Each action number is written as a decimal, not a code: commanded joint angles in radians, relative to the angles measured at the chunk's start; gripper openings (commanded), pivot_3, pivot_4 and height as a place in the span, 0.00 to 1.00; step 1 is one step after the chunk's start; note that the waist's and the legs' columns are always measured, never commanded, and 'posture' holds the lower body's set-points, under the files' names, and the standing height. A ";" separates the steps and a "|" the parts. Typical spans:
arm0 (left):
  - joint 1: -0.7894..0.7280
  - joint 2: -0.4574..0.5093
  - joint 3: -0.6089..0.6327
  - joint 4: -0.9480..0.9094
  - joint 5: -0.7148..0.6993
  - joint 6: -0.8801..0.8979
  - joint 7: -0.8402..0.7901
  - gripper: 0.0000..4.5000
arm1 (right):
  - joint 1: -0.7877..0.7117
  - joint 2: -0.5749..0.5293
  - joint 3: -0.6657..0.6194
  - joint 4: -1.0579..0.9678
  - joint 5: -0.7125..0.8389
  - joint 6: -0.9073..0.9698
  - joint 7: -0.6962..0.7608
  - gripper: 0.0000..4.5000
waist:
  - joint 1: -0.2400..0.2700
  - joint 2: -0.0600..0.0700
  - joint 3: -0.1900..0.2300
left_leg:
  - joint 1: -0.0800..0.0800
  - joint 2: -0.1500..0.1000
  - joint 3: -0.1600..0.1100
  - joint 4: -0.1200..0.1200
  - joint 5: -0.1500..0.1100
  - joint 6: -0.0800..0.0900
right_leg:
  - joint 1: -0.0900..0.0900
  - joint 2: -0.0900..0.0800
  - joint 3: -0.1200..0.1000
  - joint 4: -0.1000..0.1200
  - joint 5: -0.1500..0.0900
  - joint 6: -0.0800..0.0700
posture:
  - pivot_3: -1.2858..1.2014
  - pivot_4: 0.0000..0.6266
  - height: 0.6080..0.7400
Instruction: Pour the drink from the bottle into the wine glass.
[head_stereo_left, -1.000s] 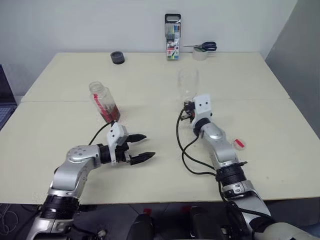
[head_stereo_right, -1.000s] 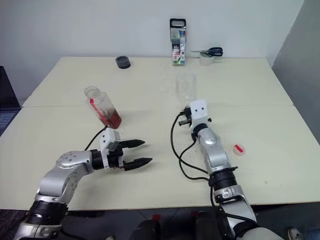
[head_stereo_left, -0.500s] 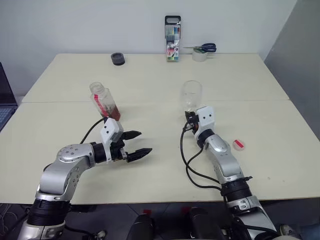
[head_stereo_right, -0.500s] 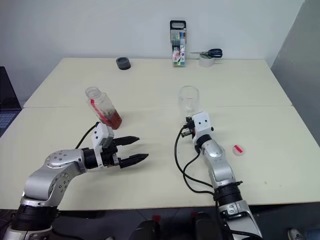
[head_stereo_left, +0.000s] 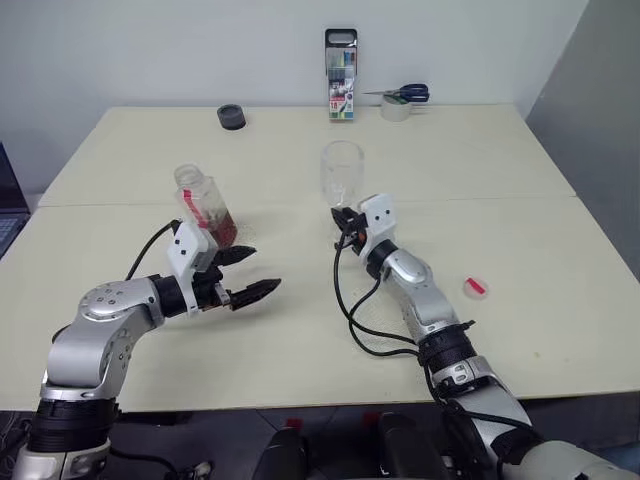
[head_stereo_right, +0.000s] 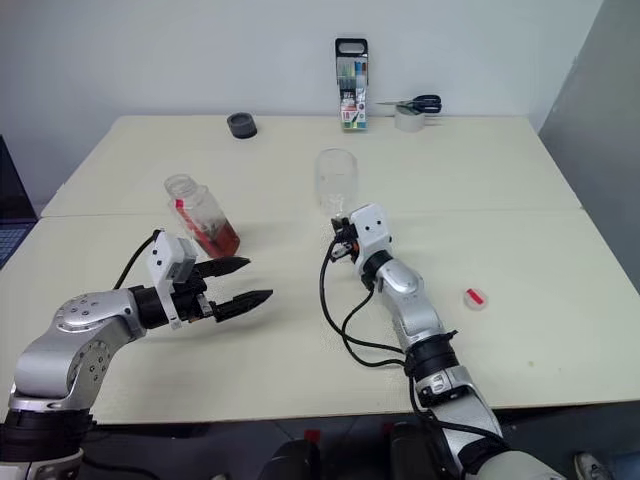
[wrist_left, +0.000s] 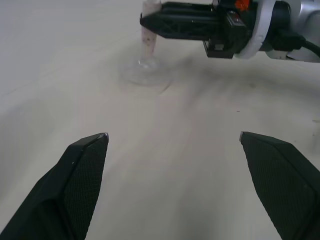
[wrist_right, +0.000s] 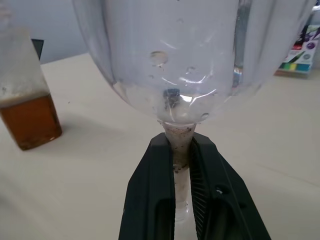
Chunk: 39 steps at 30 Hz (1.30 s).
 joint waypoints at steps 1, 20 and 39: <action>-0.023 0.019 0.033 -0.002 0.003 -0.044 -0.003 1.00 | -0.015 -0.003 0.012 0.022 -0.021 -0.066 0.012 0.03 | -0.001 0.000 0.000 | 0.000 0.000 0.000 0.000 0.000 0.000 | 0.000 0.000 0.000 0.000 0.000 0.000 | 0.52 0.24 1.00; -0.131 0.043 0.014 0.064 0.028 -0.123 -0.032 1.00 | -0.006 0.002 0.015 0.044 -0.031 -0.088 0.010 0.03 | -0.002 0.000 0.000 | 0.000 0.001 0.000 0.000 0.000 0.000 | 0.000 0.001 0.000 0.000 0.000 0.000 | 0.52 0.24 1.00; -0.237 0.003 -0.021 -0.004 0.002 -0.054 0.026 1.00 | -0.007 0.004 0.008 0.021 -0.019 -0.079 0.011 0.25 | -0.003 0.000 0.000 | 0.000 0.001 0.000 0.000 0.000 0.000 | 0.000 0.001 0.000 0.000 0.000 0.000 | 0.52 0.24 1.00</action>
